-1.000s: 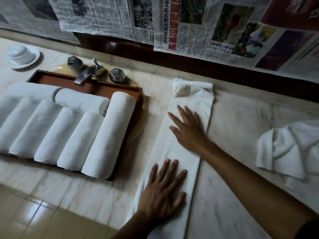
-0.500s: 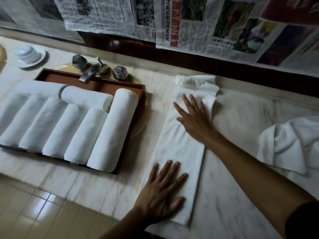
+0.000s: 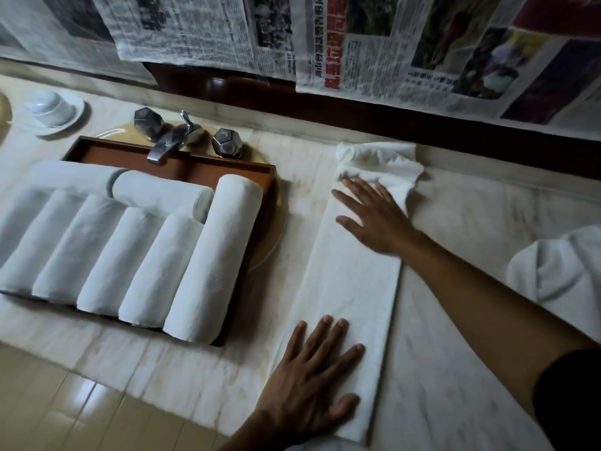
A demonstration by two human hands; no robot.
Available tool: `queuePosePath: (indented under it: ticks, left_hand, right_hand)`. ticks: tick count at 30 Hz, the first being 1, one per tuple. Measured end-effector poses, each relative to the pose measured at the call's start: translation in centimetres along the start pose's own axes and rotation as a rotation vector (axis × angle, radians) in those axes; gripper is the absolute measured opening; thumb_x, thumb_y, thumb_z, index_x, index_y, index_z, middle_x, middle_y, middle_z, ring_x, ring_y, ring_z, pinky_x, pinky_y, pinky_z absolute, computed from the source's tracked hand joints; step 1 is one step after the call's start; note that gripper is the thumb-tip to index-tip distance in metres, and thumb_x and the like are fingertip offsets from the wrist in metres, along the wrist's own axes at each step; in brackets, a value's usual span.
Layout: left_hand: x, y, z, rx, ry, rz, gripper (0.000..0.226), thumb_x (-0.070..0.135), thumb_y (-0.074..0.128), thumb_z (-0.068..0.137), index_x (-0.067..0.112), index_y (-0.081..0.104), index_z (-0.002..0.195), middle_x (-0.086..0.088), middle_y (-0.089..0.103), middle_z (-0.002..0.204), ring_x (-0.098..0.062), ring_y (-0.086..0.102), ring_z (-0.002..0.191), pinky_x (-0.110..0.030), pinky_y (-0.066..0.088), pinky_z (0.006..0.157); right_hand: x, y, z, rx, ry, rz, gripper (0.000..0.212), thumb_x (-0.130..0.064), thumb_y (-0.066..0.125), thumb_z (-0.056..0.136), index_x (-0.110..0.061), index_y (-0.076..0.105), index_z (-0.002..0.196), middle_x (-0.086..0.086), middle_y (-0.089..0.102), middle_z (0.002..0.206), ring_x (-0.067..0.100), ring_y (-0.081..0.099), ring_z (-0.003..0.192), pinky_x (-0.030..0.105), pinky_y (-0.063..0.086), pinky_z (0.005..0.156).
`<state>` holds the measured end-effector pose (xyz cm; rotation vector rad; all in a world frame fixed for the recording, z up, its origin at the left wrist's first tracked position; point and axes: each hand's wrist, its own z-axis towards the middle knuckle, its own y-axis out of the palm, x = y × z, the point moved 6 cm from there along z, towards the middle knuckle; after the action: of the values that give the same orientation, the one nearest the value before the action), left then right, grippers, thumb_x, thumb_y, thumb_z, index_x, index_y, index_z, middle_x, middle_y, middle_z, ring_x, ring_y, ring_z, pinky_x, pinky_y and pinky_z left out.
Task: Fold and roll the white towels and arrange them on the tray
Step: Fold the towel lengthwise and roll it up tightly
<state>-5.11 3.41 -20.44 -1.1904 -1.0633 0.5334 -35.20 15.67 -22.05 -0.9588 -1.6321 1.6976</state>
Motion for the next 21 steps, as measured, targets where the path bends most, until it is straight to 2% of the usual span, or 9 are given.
queuePosePath:
  ticks: [2, 6, 8, 10, 13, 16, 18, 21]
  left_hand:
    - [-0.2, 0.1, 0.2, -0.008, -0.01, -0.002, 0.073, 0.064, 0.051, 0.098, 0.035, 0.029, 0.16, -0.004, 0.018, 0.17, -0.028, 0.015, 0.157, -0.061, 0.03, 0.118]
    - [-0.6, 0.3, 0.4, -0.061, -0.028, 0.003, 0.072, 0.067, 0.046, 0.098, 0.037, 0.025, 0.161, -0.002, 0.012, 0.172, -0.026, 0.009, 0.158, -0.06, 0.023, 0.121]
    - [-0.8, 0.5, 0.3, -0.1, -0.04, 0.024, 0.071, 0.069, 0.039, 0.1, 0.042, 0.016, 0.162, 0.002, 0.003, 0.172, -0.023, -0.001, 0.159, -0.058, 0.012, 0.124]
    - [-0.8, 0.6, 0.2, -0.103, -0.042, 0.027, 0.071, 0.069, 0.039, 0.1, 0.042, 0.016, 0.162, 0.003, 0.003, 0.172, -0.023, -0.001, 0.159, -0.057, 0.009, 0.125]
    - [-1.0, 0.9, 0.3, -0.106, -0.057, 0.044, 0.072, 0.07, 0.038, 0.1, 0.042, 0.015, 0.162, 0.003, 0.001, 0.172, -0.022, -0.003, 0.159, -0.057, 0.009, 0.125]
    - [-0.8, 1.2, 0.4, -0.102, -0.039, 0.056, 0.072, 0.07, 0.037, 0.1, 0.041, 0.014, 0.162, 0.001, 0.001, 0.172, -0.023, -0.004, 0.159, -0.056, 0.007, 0.125]
    - [-0.9, 1.3, 0.5, -0.11, -0.036, 0.067, 0.072, 0.07, 0.035, 0.101, 0.041, 0.012, 0.162, 0.0, -0.002, 0.172, -0.024, -0.007, 0.159, -0.057, 0.006, 0.126]
    - [-1.1, 1.7, 0.3, -0.148, -0.036, 0.115, 0.07, 0.071, 0.026, 0.102, 0.044, 0.0, 0.161, 0.002, -0.014, 0.171, -0.021, -0.019, 0.156, -0.056, 0.0, 0.126]
  right_hand:
    - [1.0, -0.1, 1.3, 0.008, 0.04, -0.001, 0.067, -0.068, 0.023, 0.103, -0.036, 0.022, 0.162, -0.001, 0.02, 0.17, 0.023, 0.015, 0.157, 0.05, 0.014, 0.126]
    - [1.9, 0.0, 2.5, 0.031, 0.164, -0.007, 0.069, -0.067, 0.022, 0.102, -0.031, 0.029, 0.161, 0.006, 0.041, 0.159, 0.032, 0.029, 0.149, 0.051, 0.017, 0.124]
    - [1.3, 0.1, 2.2, 0.04, 0.228, 0.04, 0.065, -0.061, 0.029, 0.103, -0.029, 0.031, 0.16, 0.006, 0.039, 0.16, 0.032, 0.027, 0.151, 0.053, 0.016, 0.124]
    - [0.2, 0.2, -0.1, 0.103, 0.302, 0.149, 0.06, -0.05, 0.038, 0.104, -0.026, 0.036, 0.158, 0.008, 0.034, 0.164, 0.033, 0.023, 0.153, 0.054, 0.017, 0.124]
    - [-2.6, 0.3, -7.9, 0.254, 0.435, 0.337, 0.056, -0.039, 0.044, 0.101, -0.021, 0.044, 0.154, 0.011, 0.035, 0.163, 0.033, 0.024, 0.154, 0.056, 0.021, 0.122]
    - [-6.8, 0.1, -19.3, 0.426, 0.605, 0.385, 0.052, -0.034, 0.045, 0.101, -0.015, 0.052, 0.149, 0.014, 0.044, 0.157, 0.035, 0.031, 0.151, 0.059, 0.03, 0.118]
    - [-10.9, 0.9, -25.8, 0.413, 0.686, 0.335, 0.054, -0.037, 0.044, 0.101, -0.013, 0.053, 0.149, 0.015, 0.043, 0.158, 0.035, 0.032, 0.151, 0.06, 0.031, 0.117]
    - [-17.2, 2.5, -31.8, 0.29, 0.671, 0.202, 0.063, -0.047, 0.044, 0.1, -0.014, 0.046, 0.154, 0.014, 0.034, 0.164, 0.036, 0.028, 0.153, 0.059, 0.025, 0.119]
